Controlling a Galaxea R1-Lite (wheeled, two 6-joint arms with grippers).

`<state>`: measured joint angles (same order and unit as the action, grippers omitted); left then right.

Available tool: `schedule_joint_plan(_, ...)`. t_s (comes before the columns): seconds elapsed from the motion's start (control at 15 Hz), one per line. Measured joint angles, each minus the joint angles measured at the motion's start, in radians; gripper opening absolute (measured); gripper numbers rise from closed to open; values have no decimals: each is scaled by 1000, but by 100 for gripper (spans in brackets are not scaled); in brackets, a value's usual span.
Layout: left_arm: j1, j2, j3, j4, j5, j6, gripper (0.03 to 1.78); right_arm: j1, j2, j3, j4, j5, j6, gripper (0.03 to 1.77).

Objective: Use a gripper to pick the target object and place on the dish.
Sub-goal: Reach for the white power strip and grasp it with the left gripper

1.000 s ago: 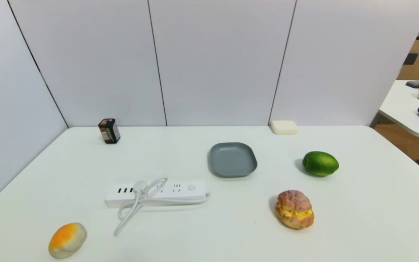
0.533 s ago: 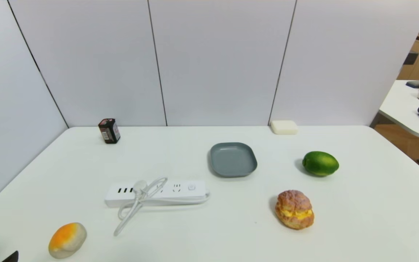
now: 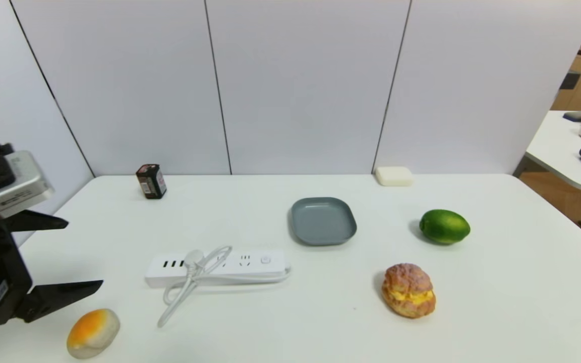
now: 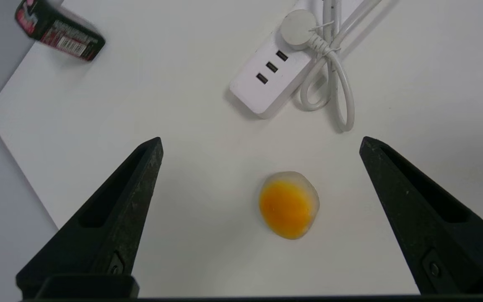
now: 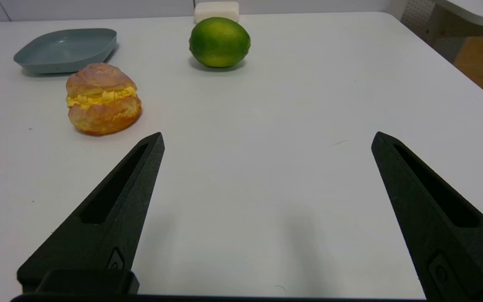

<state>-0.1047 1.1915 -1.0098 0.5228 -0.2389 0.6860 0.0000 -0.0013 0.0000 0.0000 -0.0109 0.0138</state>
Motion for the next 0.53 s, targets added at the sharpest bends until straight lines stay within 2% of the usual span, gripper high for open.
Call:
schedule_joint_plan(0.33,-114,299,-176,31,-59,190,169,0,0,0,0,0,0,171)
schedule_joint_plan(0.53,-145,391,-223,31,-85,238,169,0,0,0,0,0,0,171)
